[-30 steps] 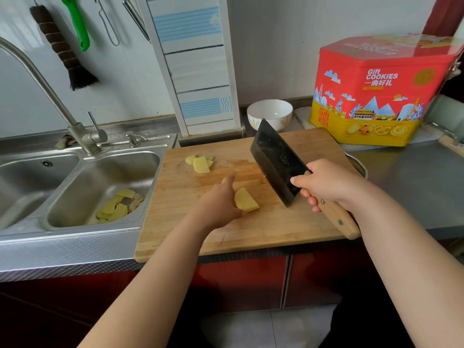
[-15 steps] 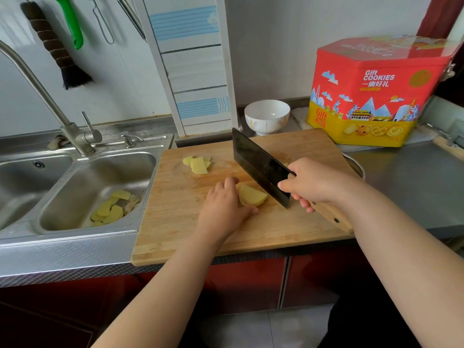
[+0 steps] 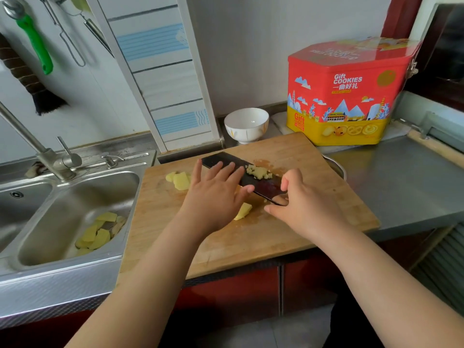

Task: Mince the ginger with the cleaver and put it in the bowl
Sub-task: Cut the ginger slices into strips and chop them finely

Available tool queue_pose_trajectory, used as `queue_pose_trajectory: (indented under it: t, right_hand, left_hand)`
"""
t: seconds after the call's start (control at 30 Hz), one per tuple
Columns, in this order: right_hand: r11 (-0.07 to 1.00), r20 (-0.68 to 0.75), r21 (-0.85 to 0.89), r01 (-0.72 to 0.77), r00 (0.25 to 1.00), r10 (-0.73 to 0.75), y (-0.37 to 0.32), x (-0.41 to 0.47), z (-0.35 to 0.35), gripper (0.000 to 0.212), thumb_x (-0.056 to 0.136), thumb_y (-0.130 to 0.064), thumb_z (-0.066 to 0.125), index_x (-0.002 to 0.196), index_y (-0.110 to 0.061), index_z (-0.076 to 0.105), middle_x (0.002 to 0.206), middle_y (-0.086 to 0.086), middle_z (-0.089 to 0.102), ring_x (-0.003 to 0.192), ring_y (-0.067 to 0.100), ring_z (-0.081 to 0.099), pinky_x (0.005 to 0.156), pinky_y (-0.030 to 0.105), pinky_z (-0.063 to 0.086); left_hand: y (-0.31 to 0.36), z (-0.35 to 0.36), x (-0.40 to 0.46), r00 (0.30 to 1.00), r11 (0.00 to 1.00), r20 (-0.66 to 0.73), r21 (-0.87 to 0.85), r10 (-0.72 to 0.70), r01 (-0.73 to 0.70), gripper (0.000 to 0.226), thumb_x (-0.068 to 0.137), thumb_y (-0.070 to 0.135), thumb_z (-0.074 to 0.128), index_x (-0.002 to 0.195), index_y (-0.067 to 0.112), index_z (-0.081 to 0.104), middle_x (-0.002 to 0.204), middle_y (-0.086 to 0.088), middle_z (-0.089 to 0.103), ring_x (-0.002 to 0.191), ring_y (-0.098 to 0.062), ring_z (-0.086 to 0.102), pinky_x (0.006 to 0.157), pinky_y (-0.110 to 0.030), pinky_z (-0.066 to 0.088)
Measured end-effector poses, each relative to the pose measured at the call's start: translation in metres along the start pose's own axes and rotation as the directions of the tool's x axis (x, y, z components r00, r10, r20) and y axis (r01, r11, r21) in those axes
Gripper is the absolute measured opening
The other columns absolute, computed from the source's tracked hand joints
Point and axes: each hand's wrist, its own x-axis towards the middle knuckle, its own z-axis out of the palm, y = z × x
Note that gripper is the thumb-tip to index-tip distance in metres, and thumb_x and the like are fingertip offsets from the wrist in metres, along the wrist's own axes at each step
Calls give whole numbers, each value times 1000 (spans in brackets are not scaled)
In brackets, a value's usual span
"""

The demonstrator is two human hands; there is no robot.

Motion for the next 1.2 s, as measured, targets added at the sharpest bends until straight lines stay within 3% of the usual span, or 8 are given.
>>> queue_pose_trajectory:
  t: [0.2,0.43,0.6,0.77,0.83,0.93,1.03,1.2]
  right_hand:
    - [991,-70,-131,36,996,-46,-1,-5,4,64,89,-50,62,130,-13,31,102,-2,65,67,16,45,44,24,27]
    - [979,-106,-168,117,985,-136,-6,-11,6,52,92,-49,58,121,-11,35,90,0,65,64,18,44,42,26,24]
    - [975,-93,-154,157,981,-173,-8,-15,6,48,93,-50,57,115,-14,34,76,-5,50,66,21,52,42,25,23]
    - [974,-122,-169,154,977,-175,-4,-14,1,51,91,-53,58,115,-15,34,74,-9,47,63,18,46,42,25,24]
    - [972,-136,-180,148,975,-174,1,-12,-1,54,90,-53,59,119,-15,33,77,-7,49,63,17,45,42,26,24]
    - [975,-140,-168,143,976,-167,8,-10,-3,56,90,-53,59,121,-14,32,81,-6,54,64,18,49,42,26,25]
    - [976,-143,-163,145,975,-168,11,-9,-3,55,90,-53,60,119,-15,32,89,-4,64,66,19,54,42,25,26]
    - [964,-171,-217,155,966,-194,6,-10,-1,58,91,-55,57,124,-14,32,92,-1,68,76,19,66,42,23,26]
  left_hand:
    - [22,1,12,971,996,226,59,-71,59,73,98,56,1,153,10,15,161,-9,13,149,-23,7,117,-46,-8]
    - [40,-4,47,891,999,453,41,-25,7,67,101,47,8,153,5,3,161,-14,-1,149,-24,-1,120,-44,-3]
    - [36,-9,73,820,994,568,41,62,-104,58,104,39,13,152,7,13,161,-14,3,149,-27,2,119,-48,5]
    - [19,-17,94,929,990,366,-140,50,2,44,104,26,23,129,-1,47,140,-22,42,133,-33,36,112,-47,25]
    - [17,-31,81,966,961,204,-256,156,-102,41,104,28,25,120,4,54,131,-16,52,124,-28,45,108,-43,32]
    - [11,-43,43,964,895,41,-385,262,-227,40,103,32,32,137,20,52,142,8,51,131,-8,43,111,-30,32]
    - [10,-33,17,903,827,93,-451,419,-337,42,104,31,32,142,23,47,148,11,43,136,-1,34,114,-24,25]
    - [20,-13,30,845,844,179,-309,504,-438,53,101,41,15,150,29,28,157,10,25,146,-10,16,120,-36,11]
